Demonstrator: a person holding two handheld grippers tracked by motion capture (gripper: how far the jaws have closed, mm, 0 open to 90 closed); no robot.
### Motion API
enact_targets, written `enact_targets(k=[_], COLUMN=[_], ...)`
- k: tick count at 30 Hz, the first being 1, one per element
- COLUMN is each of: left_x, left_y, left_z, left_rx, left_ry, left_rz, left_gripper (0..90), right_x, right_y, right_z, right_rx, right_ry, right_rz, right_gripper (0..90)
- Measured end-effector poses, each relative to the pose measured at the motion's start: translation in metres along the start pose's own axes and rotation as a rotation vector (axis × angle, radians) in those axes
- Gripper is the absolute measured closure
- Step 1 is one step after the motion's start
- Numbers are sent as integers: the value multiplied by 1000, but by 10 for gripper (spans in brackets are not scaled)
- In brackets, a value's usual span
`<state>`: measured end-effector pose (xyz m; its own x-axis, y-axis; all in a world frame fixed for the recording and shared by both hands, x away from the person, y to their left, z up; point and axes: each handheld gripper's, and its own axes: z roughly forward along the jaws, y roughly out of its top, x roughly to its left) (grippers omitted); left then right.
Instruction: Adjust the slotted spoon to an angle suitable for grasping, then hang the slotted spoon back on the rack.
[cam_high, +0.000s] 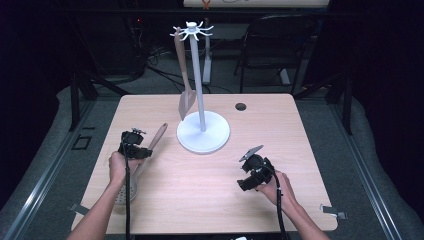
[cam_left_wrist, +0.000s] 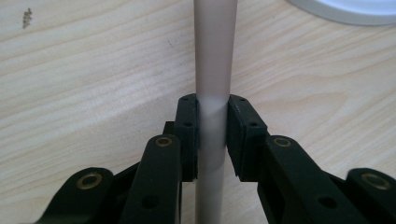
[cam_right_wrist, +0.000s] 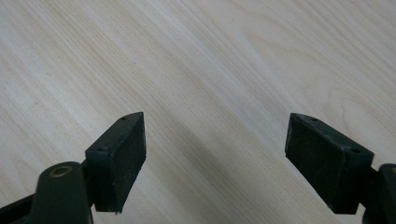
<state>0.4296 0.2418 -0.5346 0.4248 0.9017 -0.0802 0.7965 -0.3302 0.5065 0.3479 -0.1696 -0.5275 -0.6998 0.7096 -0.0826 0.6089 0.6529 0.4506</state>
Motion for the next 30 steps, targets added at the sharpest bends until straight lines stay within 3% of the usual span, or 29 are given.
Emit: enact_targets(k=[4, 5, 13, 23, 30], left_x=[0, -1, -3, -8, -12], left_y=[-3, -3, -6, -7, -6], left_z=[-7, -9, -16, -23, -34], left_rx=[-31, -40, -93, -120, -186], left_ry=[-11, -14, -32, -42, -49], left_rz=[3, 8, -1, 24, 30], left_gripper=[754, 755, 754, 754, 755], right_x=[0, -1, -1, 1, 0], right_y=[-1, 0, 0, 1, 1], right_z=[1, 0, 1, 4, 4], right_rx=[-20, -1, 6, 4, 3], right_ry=[6, -3, -8, 0, 2], right_rz=[19, -2, -5, 0, -7], right_gripper=[203, 203, 204, 205, 205])
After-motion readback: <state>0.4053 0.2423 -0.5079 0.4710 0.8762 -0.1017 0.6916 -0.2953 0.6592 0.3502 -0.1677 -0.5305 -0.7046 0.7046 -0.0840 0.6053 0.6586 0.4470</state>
